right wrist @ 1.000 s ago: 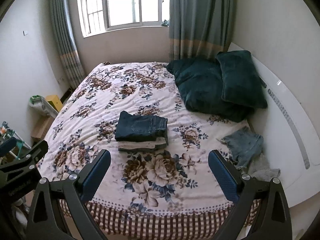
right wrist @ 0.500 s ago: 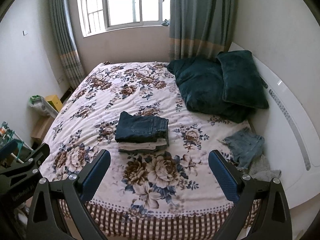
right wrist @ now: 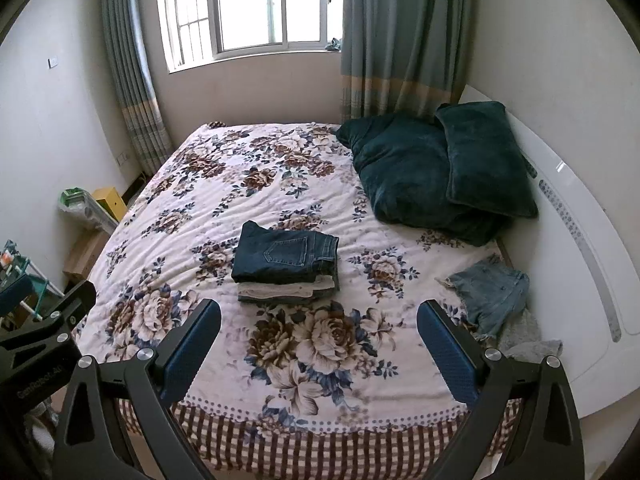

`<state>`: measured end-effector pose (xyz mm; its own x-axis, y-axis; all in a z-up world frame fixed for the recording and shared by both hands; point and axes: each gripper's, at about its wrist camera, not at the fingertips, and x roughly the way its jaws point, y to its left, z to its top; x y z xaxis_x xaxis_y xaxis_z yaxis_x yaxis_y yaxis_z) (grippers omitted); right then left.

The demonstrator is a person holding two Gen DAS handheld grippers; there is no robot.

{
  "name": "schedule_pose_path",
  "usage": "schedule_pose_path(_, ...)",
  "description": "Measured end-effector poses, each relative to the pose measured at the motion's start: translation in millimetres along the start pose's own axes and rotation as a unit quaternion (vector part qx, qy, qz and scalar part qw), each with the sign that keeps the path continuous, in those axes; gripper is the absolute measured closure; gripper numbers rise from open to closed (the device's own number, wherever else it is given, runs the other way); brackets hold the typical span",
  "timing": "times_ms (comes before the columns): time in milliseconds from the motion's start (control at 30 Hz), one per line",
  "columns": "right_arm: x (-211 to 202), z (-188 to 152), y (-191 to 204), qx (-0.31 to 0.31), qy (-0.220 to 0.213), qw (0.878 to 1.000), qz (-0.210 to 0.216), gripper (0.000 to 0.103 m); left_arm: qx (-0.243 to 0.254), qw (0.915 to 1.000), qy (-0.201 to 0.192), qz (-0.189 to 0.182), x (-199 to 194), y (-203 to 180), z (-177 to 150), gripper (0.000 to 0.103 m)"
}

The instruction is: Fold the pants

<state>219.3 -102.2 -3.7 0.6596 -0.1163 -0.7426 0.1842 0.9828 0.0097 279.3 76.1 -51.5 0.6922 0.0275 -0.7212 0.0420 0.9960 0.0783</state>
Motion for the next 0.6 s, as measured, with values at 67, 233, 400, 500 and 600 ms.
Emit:
schedule_pose_path(67, -0.2, 0.5, 0.3, -0.001, 0.000, 1.000, -0.001, 0.003, 0.000, 1.0000, 0.000, 0.000, -0.1, 0.0, 0.1, 0.000)
schedule_pose_path(233, 1.4, 0.4, 1.0, -0.002, 0.000, 1.000, -0.001, 0.003, -0.001, 1.0000, 0.000, -0.001, 0.1, -0.2, 0.4, 0.000)
schedule_pose_path(400, -1.1, -2.1, 1.0, -0.002, 0.001, 1.000, 0.003, 0.003, -0.001, 1.0000, 0.000, 0.000, -0.3, 0.2, -0.3, 0.000)
schedule_pose_path(500, -1.3, -1.9, 1.5, -0.002, 0.000, 1.000, 0.003, 0.003, -0.002, 1.0000, 0.000, 0.001, -0.5, 0.0, -0.4, 0.000)
schedule_pose_path(600, -1.0, -1.2, 1.5, -0.003, 0.000, 1.000, 0.004, 0.003, -0.002, 1.0000, 0.000, 0.000, -0.3, -0.3, 1.3, 0.000)
